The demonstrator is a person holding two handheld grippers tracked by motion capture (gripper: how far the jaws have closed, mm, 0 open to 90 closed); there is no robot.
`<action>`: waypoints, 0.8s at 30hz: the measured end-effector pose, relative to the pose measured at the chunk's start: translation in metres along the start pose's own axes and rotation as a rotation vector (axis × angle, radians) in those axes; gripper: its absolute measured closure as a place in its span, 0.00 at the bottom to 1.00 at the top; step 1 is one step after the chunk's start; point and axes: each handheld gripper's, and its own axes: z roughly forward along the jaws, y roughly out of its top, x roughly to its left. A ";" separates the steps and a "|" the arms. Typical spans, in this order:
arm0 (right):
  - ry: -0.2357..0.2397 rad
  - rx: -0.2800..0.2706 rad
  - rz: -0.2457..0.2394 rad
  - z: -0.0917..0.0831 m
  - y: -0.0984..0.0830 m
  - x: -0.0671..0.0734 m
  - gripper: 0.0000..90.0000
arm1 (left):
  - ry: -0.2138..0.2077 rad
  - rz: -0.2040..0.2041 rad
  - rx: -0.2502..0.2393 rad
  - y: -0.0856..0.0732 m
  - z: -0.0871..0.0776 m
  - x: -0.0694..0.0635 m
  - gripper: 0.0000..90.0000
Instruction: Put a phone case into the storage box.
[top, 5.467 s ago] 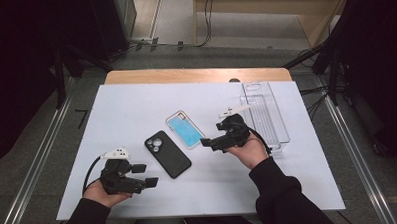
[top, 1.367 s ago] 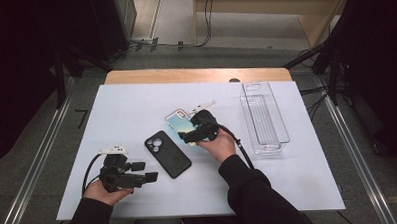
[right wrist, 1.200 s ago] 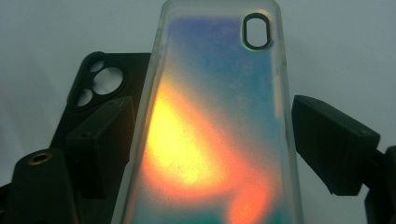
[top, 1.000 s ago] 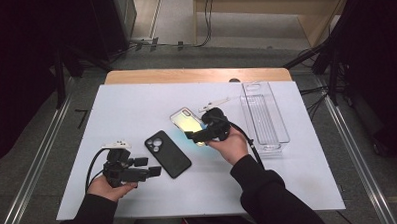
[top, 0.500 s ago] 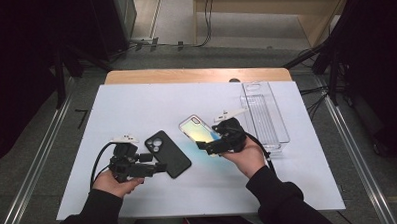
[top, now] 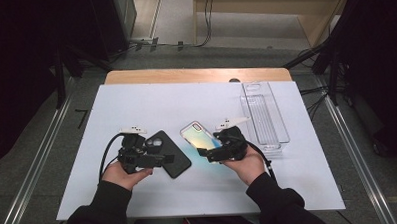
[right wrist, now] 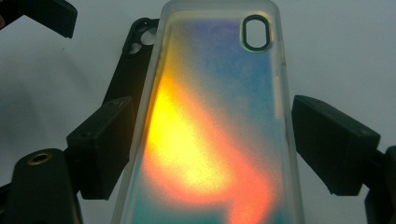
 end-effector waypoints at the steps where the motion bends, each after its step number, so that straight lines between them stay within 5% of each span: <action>1: -0.001 -0.003 0.004 0.001 -0.001 0.001 0.16 | 0.008 0.001 0.001 0.001 0.000 0.000 0.23; 24: 0.007 -0.138 0.132 0.012 0.001 0.018 0.16 | 0.057 -0.124 -0.057 0.033 0.012 -0.004 0.25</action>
